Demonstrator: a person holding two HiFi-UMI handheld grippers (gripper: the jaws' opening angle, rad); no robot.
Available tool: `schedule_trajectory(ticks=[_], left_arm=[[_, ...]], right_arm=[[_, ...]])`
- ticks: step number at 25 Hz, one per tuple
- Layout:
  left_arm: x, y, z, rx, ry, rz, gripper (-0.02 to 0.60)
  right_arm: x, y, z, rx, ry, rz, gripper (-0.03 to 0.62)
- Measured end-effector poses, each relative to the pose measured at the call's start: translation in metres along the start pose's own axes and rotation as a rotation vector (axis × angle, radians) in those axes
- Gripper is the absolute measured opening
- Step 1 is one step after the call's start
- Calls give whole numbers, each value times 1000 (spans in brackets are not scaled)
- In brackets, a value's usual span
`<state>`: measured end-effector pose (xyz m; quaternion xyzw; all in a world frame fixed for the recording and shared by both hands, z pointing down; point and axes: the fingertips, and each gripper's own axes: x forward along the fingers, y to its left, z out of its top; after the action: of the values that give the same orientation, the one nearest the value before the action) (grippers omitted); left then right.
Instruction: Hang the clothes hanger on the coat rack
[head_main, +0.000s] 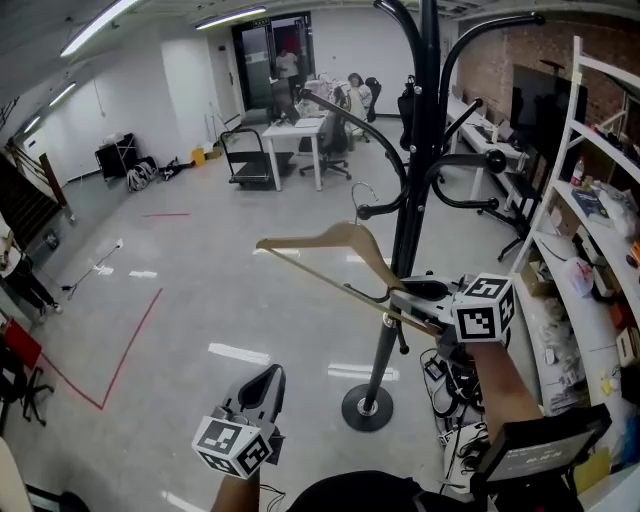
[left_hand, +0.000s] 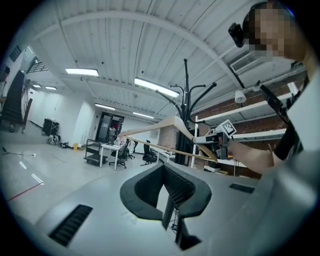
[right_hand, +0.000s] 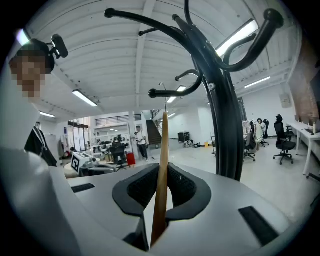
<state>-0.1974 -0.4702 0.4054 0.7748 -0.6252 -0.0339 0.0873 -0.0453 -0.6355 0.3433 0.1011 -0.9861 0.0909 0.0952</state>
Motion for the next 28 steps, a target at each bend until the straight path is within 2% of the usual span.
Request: schedule_trajectory(ticks=[10, 17, 21, 28], left_arm=[[20, 1, -9, -15, 26, -2, 0], [33, -7, -15, -12, 49, -32, 0], [35, -12, -15, -14, 52, -40, 0], [31, -10, -17, -15, 57, -35, 0]], right_arm=[[-13, -32, -8, 7, 0, -31, 55], [-26, -45, -23, -2, 17, -70, 55], [-31, -52, -28, -34, 46, -90, 55], [-33, -54, -36, -55, 38, -74, 55]])
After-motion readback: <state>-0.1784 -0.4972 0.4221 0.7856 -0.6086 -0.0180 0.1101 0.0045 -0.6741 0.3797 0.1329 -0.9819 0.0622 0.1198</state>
